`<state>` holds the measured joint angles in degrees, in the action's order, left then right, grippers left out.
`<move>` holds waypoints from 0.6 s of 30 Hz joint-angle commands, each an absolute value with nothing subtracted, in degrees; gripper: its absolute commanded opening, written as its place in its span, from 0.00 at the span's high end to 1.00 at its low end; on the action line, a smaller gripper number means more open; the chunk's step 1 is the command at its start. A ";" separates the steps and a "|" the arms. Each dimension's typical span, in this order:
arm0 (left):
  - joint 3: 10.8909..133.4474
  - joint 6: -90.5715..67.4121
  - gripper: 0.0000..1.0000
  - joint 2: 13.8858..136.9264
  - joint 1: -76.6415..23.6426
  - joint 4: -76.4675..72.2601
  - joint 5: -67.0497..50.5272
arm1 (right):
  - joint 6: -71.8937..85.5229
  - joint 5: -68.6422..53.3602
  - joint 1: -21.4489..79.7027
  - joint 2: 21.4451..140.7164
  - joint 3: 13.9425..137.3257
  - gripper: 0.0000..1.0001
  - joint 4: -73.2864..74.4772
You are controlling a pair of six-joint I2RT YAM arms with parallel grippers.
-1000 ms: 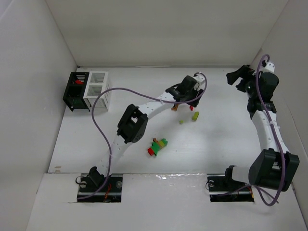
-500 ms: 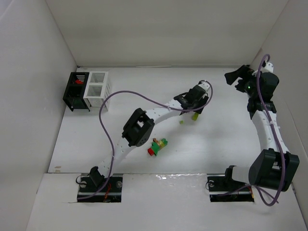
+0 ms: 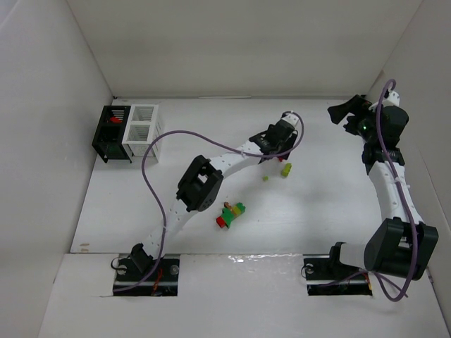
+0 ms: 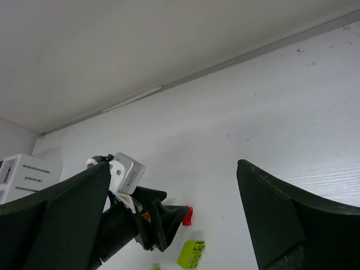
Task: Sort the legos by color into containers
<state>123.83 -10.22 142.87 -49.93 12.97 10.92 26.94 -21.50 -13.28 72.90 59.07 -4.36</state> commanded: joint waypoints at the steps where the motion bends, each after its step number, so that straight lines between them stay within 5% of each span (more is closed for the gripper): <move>1: 123.84 -10.46 0.45 142.21 -50.01 12.48 10.37 | 27.60 -21.88 -13.18 72.60 58.89 0.02 -7.47; 18: 121.55 -10.46 0.47 142.73 -50.54 13.10 8.96 | 28.12 -22.41 -13.18 73.13 57.84 0.02 -8.00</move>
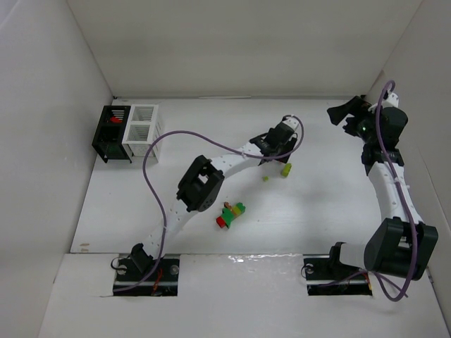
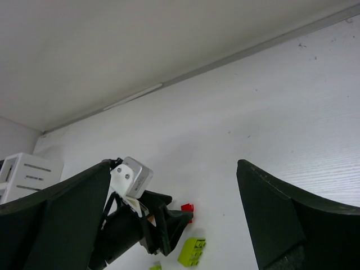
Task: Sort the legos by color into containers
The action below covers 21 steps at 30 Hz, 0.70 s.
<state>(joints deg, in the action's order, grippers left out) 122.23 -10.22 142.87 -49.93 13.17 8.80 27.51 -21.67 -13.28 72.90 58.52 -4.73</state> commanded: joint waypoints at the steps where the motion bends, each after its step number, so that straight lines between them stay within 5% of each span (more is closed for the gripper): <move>1: 121.55 -10.46 0.47 142.73 -50.54 13.10 8.96 | 28.12 -22.41 -13.18 73.13 57.83 0.02 -8.00; 9: 121.03 -9.41 0.58 143.26 -51.06 13.62 8.35 | 28.12 -22.41 -13.18 73.13 57.83 0.02 -8.00; 17: 120.42 -7.65 0.99 143.79 -51.06 13.62 8.44 | 28.12 -22.93 -13.18 73.13 57.31 0.02 -8.00; 21: 114.98 -8.44 1.00 139.85 -51.06 12.22 7.21 | 28.73 -25.48 -13.18 73.13 57.30 0.05 -8.61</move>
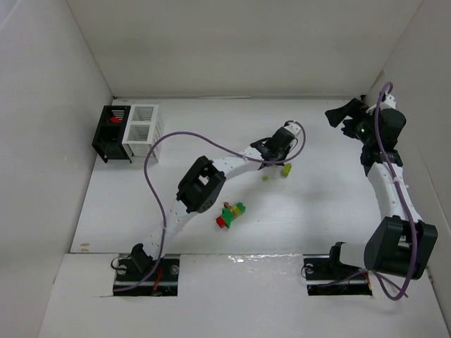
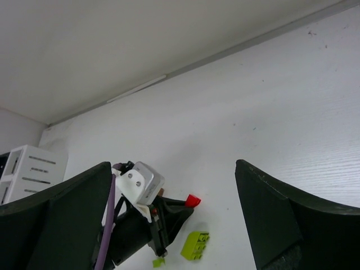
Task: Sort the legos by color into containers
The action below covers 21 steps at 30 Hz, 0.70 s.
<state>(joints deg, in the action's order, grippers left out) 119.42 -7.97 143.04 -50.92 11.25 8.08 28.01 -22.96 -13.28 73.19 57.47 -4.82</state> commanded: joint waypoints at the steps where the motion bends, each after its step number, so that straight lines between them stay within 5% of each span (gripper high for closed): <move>1: 112.96 -8.96 1.00 136.61 -50.54 9.78 7.21 | 28.74 -26.01 -13.18 73.13 56.78 0.06 -9.22; 14: 91.24 -4.83 1.00 99.07 -34.12 2.64 4.75 | 26.73 -29.18 -0.89 84.00 66.61 0.11 -10.81; 21: 92.90 -6.42 1.00 92.02 -11.71 7.82 3.07 | 22.25 -28.65 7.28 94.99 79.79 0.11 -10.02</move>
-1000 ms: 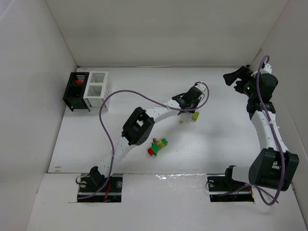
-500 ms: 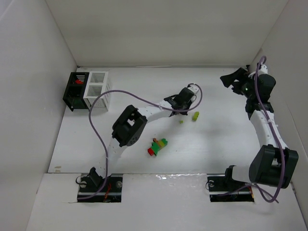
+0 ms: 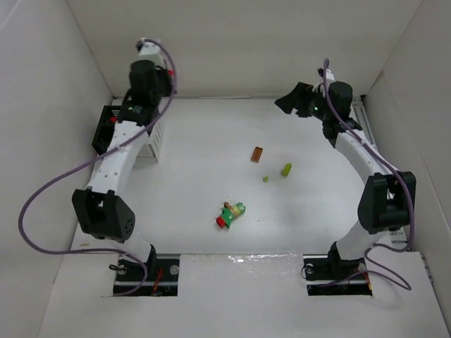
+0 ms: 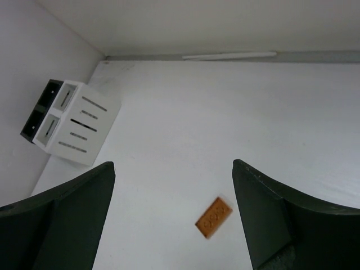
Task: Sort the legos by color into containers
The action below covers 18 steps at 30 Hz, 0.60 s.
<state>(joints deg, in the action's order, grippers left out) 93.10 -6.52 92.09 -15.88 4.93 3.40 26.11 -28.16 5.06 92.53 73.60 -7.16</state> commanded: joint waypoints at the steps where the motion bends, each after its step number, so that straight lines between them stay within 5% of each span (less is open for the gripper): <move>1: 92.90 -6.42 1.00 92.02 -6.90 8.69 3.08 | 21.19 -28.65 8.34 96.14 81.28 0.11 -8.54; 18: 107.92 3.07 1.00 108.00 16.16 22.49 1.49 | 13.01 -27.42 20.30 108.46 92.20 0.11 -6.59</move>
<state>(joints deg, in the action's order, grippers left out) 103.66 1.17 107.18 14.66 20.80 2.33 15.44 -27.51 19.81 108.88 90.17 -5.19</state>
